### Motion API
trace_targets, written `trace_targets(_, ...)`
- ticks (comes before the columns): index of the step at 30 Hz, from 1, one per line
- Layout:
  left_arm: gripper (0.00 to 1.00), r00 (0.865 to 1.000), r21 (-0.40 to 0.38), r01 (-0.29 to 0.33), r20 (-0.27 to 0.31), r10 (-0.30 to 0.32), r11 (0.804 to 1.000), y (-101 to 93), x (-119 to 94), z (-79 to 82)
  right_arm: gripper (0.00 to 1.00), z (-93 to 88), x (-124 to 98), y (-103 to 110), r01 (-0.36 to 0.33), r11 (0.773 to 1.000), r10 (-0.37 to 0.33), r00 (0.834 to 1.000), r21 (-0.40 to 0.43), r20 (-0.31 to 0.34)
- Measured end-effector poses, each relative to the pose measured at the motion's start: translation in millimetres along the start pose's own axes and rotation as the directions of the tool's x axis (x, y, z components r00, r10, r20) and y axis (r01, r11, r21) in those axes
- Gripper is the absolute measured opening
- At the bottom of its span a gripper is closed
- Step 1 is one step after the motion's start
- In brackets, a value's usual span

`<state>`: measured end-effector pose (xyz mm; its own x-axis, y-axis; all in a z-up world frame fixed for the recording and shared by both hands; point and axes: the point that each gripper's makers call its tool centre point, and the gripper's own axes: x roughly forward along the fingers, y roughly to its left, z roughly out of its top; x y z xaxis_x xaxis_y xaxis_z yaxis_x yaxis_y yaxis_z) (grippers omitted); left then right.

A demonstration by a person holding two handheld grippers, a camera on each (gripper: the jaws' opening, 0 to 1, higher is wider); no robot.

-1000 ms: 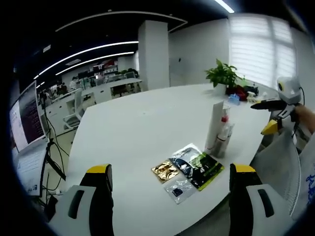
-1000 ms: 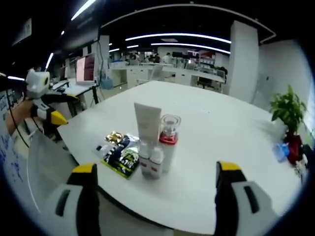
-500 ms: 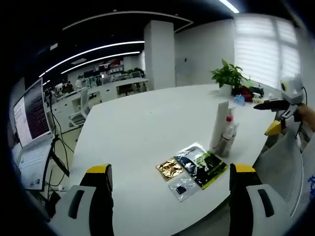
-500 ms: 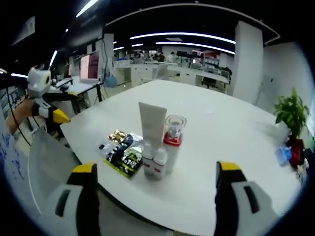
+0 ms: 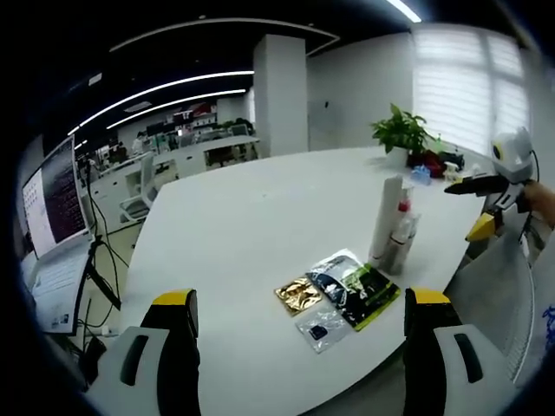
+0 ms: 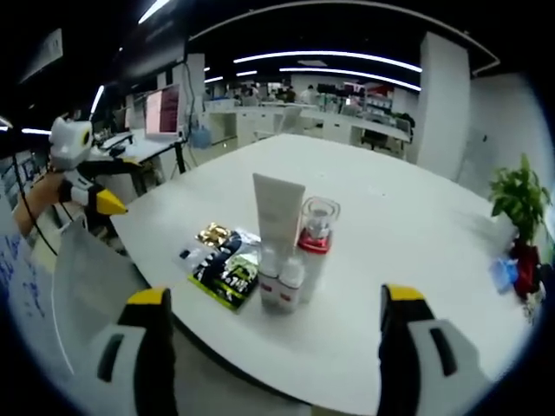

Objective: Arrange the skincare products in the storage area until every visible bottle or jar stands upright without overlapping.

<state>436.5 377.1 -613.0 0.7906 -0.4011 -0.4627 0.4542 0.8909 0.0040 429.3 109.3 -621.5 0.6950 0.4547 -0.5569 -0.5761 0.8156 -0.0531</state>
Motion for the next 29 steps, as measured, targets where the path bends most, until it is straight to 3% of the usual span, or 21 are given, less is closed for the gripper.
trace_targets(29, 0.97, 1.000, -0.021, 0.016, -0.022, -0.016, 1.000, -7.2, 4.2, -7.8, 1.00, -1.9, 3.6, -4.0, 0.011, 1.000, -0.011, 1.000, 0.013, -0.002)
